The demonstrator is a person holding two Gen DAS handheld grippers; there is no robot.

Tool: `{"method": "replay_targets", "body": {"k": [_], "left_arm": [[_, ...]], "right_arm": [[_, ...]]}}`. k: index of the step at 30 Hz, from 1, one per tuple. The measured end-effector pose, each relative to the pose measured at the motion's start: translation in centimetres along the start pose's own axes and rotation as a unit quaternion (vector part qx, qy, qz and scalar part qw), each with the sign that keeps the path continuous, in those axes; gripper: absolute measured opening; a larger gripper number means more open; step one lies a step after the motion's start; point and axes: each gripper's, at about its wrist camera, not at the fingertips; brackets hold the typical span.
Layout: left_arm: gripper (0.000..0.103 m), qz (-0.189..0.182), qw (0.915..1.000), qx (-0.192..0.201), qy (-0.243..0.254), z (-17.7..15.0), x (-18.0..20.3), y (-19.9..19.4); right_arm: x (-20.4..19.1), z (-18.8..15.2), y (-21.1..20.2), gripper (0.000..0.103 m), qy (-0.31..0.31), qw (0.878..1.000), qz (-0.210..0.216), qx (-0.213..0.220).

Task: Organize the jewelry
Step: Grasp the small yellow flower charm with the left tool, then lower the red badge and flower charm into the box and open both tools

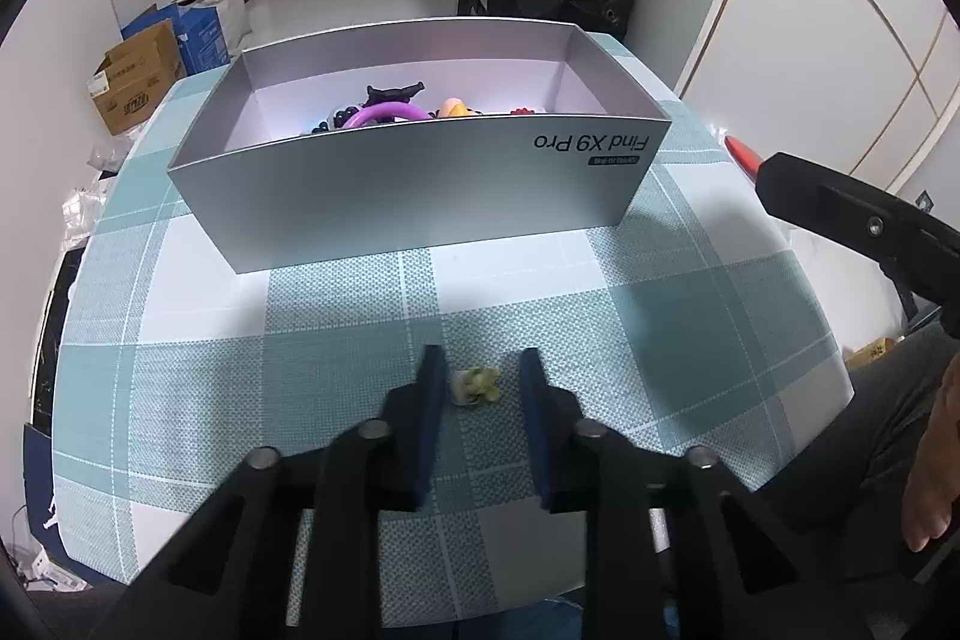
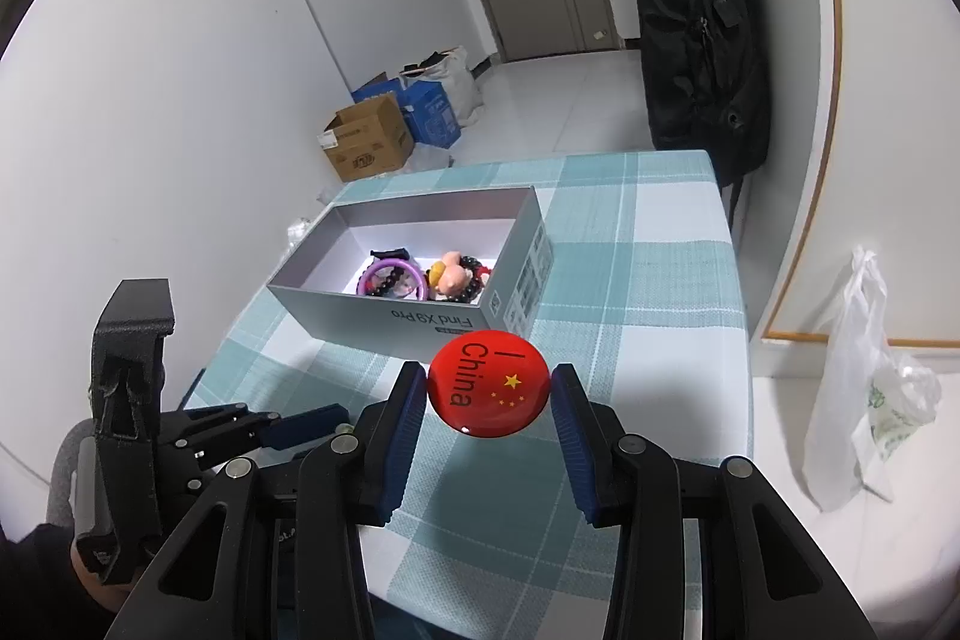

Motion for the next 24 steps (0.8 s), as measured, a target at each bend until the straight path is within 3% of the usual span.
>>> {"method": "replay_targets", "body": {"k": [11, 24], "left_arm": [[0.013, -0.012, 0.9997, -0.008, 0.018, -0.2, 0.5, -0.2], [0.013, -0.030, 0.9993, 0.022, 0.004, 0.5, -0.1, -1.7]], "right_arm": [[-0.1, 0.0, 0.0, 0.041, -0.003, 1.000, -0.002, 0.000], [-0.2, 0.1, 0.1, 0.041, 0.001, 1.000, 0.007, 0.001]]}}
Point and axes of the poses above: each gripper's, at about its wrist camera, not at the fingertips, and y roughly the way its jaws point, x to its right, z to its top, and after that the axes turned 2 degrees about -z, right-handed
